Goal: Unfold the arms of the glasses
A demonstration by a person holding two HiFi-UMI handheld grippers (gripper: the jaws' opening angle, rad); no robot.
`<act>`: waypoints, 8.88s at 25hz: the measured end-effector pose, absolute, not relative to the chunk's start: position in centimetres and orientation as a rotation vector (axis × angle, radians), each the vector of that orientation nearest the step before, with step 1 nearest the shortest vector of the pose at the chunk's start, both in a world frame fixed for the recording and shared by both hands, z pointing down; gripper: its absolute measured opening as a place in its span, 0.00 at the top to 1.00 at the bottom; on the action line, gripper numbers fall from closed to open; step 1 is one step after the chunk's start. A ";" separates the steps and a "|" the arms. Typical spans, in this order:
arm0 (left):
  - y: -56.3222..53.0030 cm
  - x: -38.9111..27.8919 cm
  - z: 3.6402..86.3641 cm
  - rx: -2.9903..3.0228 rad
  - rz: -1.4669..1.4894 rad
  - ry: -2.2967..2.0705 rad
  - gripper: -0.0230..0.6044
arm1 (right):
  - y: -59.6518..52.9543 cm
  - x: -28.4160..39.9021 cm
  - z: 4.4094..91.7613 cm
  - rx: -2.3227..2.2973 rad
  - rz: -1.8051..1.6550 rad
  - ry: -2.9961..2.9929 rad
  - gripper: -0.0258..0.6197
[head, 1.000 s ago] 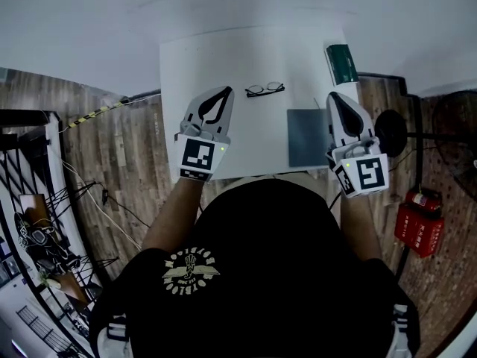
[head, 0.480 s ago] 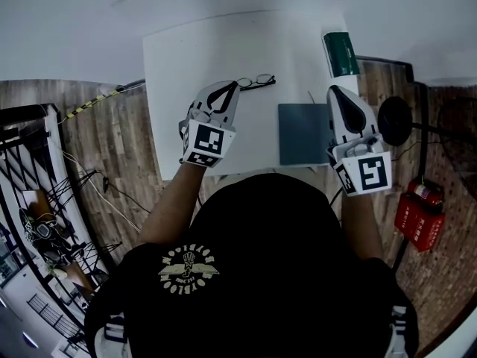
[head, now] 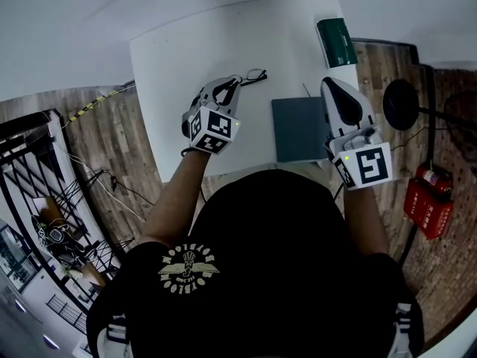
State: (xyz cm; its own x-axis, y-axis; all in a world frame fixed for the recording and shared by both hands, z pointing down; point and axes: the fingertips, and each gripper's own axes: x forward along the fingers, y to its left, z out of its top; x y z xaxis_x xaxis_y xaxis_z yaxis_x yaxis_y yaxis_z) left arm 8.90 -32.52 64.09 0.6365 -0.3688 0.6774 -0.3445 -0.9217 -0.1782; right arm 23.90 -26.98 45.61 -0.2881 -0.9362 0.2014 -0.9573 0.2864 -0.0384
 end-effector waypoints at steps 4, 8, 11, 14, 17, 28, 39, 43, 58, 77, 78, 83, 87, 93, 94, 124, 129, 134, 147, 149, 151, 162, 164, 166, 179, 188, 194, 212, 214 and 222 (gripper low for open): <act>-32.7 10.0 66.7 -2.779 -1.272 0.551 0.95 | -27.1 24.9 46.4 1.785 0.254 -2.390 0.96; -32.8 10.7 69.8 -2.716 -1.388 0.466 0.95 | -27.1 25.8 47.1 1.804 0.285 -2.366 0.96; -32.8 11.1 71.7 -2.685 -1.454 0.406 0.91 | -27.0 26.2 47.4 1.823 0.308 -2.353 0.96; -32.8 11.1 73.2 -2.624 -1.524 0.358 0.87 | -27.1 26.5 47.7 1.834 0.327 -2.347 0.96; -33.0 10.8 74.8 -2.541 -1.604 0.318 0.84 | -27.3 26.6 48.0 1.838 0.339 -2.340 0.96; -33.3 10.8 77.8 -2.276 -1.757 0.183 0.82 | -27.3 27.3 48.8 1.872 0.388 -2.314 0.96; -35.4 10.7 77.3 -2.202 -1.760 0.231 0.92 | -27.1 27.0 48.0 1.894 0.392 -2.323 0.96; -36.1 9.4 76.5 -2.292 -1.733 0.323 0.93 | -26.8 26.7 47.3 1.896 0.381 -2.328 0.96; -34.9 4.4 70.0 -2.971 -1.302 0.879 0.93 | -25.6 21.9 44.3 1.798 0.288 -2.404 0.96; -33.1 -1.3 59.2 -3.219 -0.672 1.146 0.93 | -22.9 14.1 40.9 1.717 0.211 -2.526 0.96; -32.8 -1.7 58.4 -3.220 -0.639 1.147 0.93 | -22.6 13.6 40.9 1.715 0.210 -2.531 0.96; -32.0 -3.6 54.0 -3.198 -0.451 1.166 0.93 | -21.8 11.7 40.3 1.711 0.192 -2.546 0.96; -30.8 -5.6 50.4 -3.173 -0.270 1.179 0.93 | -20.7 9.6 39.6 1.707 0.201 -2.571 0.96; -28.5 -7.9 46.2 -3.165 0.004 1.136 0.93 | -18.6 7.2 39.1 1.694 0.213 -2.582 0.96; -28.3 -8.3 45.7 -3.174 0.042 1.132 0.93 | -18.3 7.0 39.0 1.697 0.213 -2.582 0.96; -19.5 3.8 40.9 -3.195 0.208 1.084 0.93 | -16.1 8.3 36.2 1.195 0.273 -2.862 0.96; -17.6 7.5 41.1 -3.166 0.202 1.147 0.93 | -14.2 10.9 36.7 1.086 0.351 -2.907 0.96; -16.1 9.1 41.0 -3.140 0.207 1.233 0.93 | -13.0 11.9 36.7 0.966 0.364 -2.946 0.96; -14.6 9.3 42.0 -3.102 0.159 1.368 0.93 | -12.7 11.0 38.1 0.794 0.408 -2.995 0.92; -14.4 8.7 41.9 -3.101 0.157 1.376 0.93 | -12.7 10.4 38.1 0.793 0.419 -2.997 0.92; -14.4 7.9 41.7 -3.095 0.155 1.380 0.93 | -12.8 9.7 37.8 0.798 0.414 -2.994 0.92; -15.8 1.4 40.7 -3.110 0.123 1.278 0.93 | -14.5 3.1 37.1 0.872 0.397 -2.962 0.92; -16.5 -0.2 40.6 -3.121 0.129 1.268 0.93 | -14.9 1.8 37.0 0.895 0.391 -2.955 0.92; -17.3 -1.8 40.5 -3.126 0.129 1.256 0.93 | -15.2 0.5 37.0 0.922 0.397 -2.955 0.92; -22.2 -8.1 39.6 -3.178 0.146 1.078 0.93 | -17.2 -4.0 37.8 1.161 0.390 -2.905 0.94; -23.5 -7.1 39.1 -3.304 0.229 0.916 0.93 | -16.6 -2.5 38.2 1.338 0.386 -2.834 0.94; -23.5 -4.8 39.0 -3.351 0.259 0.896 0.93 | -15.3 0.2 38.9 1.381 0.399 -2.817 0.94; -22.9 -0.1 38.7 -3.304 0.329 1.149 0.93 | -13.8 8.1 42.4 1.250 0.614 -2.865 0.94; -22.7 0.4 38.4 -3.281 0.348 1.193 0.93 | -13.7 8.8 42.2 1.207 0.633 -2.886 0.94; -22.0 2.1 37.9 -3.181 0.395 1.361 0.93 | -13.7 12.1 42.4 1.074 0.657 -2.925 0.86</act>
State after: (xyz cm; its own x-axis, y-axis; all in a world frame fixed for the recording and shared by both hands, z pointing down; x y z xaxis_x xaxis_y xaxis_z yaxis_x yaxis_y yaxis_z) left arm 2.07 -22.00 37.88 0.6784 -0.7312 -0.0707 -0.6555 -0.6460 0.3911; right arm 12.09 -13.69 42.38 -0.7718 -0.6280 0.0997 -0.6103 0.6876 -0.3934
